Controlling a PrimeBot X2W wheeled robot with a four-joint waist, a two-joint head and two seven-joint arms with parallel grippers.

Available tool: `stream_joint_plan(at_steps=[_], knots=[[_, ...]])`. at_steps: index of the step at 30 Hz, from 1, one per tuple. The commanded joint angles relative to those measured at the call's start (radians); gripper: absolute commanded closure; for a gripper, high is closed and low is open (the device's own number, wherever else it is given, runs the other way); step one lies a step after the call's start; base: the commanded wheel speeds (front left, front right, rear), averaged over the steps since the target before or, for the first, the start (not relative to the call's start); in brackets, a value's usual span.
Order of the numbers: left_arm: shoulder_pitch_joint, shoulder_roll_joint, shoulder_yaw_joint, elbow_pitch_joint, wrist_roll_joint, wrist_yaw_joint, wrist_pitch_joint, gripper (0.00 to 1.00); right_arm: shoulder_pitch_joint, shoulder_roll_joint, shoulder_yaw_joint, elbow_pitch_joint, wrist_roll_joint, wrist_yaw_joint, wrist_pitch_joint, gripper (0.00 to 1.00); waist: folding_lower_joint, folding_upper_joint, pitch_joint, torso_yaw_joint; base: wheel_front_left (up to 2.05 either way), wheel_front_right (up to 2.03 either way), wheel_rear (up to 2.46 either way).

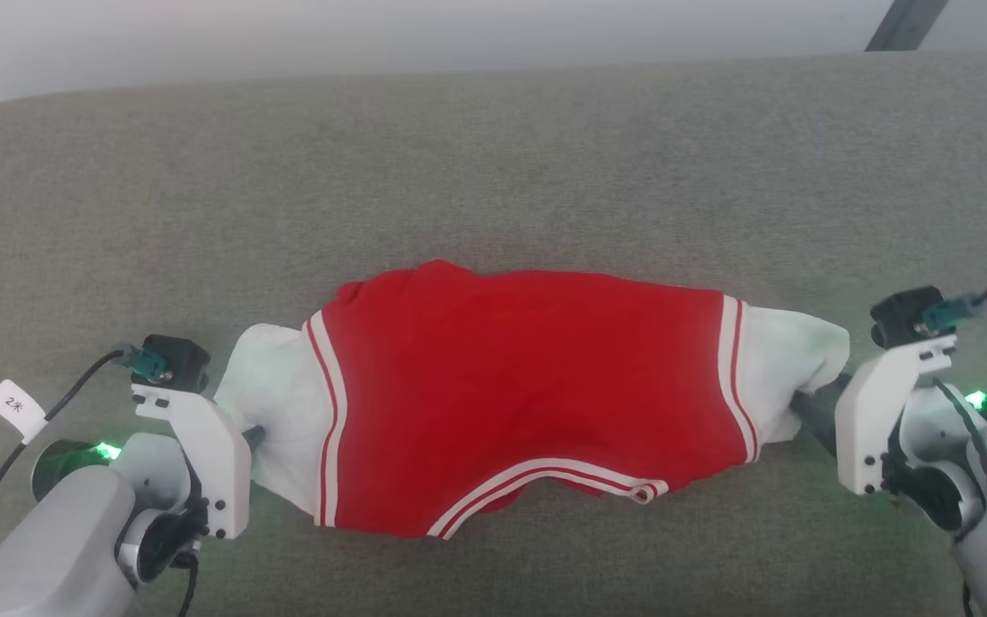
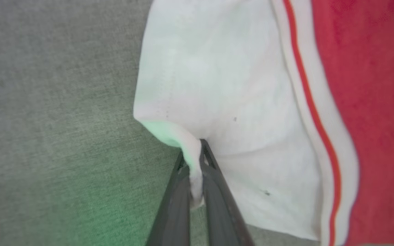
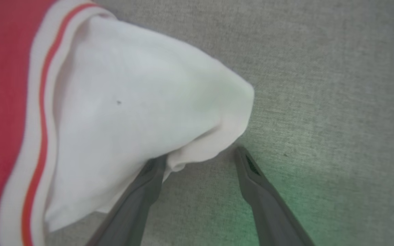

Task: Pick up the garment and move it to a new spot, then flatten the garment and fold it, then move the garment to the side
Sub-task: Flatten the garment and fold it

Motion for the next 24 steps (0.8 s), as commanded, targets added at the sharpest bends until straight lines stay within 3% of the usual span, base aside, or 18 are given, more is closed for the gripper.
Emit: stream_joint_plan(at_steps=[1,2,3,4,14,24], knots=[[0.011,-0.018,-0.020,0.043,0.013,-0.001,-0.004,1.00,-0.005,0.017,0.038,0.046,0.014,0.000,0.037,0.00,0.0000,-0.0001,0.005,0.010,0.00,0.00,0.00],[0.007,-0.021,-0.022,0.051,0.014,-0.004,-0.006,1.00,-0.012,0.016,0.058,0.058,0.010,0.001,0.046,0.00,0.0000,-0.0001,0.005,0.013,0.00,0.00,0.00],[0.003,-0.024,-0.025,0.058,0.016,-0.006,-0.007,1.00,-0.019,0.014,0.071,0.068,0.012,0.001,0.050,0.76,0.0000,-0.0001,0.004,0.015,0.00,0.00,0.00],[0.002,-0.027,-0.025,0.066,0.011,-0.012,-0.009,1.00,-0.024,0.012,0.083,0.076,0.017,0.000,0.053,1.00,0.0000,-0.0001,0.003,0.017,0.00,0.00,0.00],[-0.041,-0.007,-0.023,0.082,-0.004,-0.039,0.019,1.00,-0.091,-0.037,0.103,0.070,0.044,-0.001,-0.008,1.00,0.0000,-0.0001,-0.031,0.018,0.00,0.00,0.00],[-0.117,0.060,-0.006,-0.065,0.012,-0.019,0.079,1.00,-0.137,-0.094,0.099,-0.030,0.059,-0.001,-0.032,1.00,0.0000,-0.0001,-0.083,0.010,0.00,0.00,0.00]])
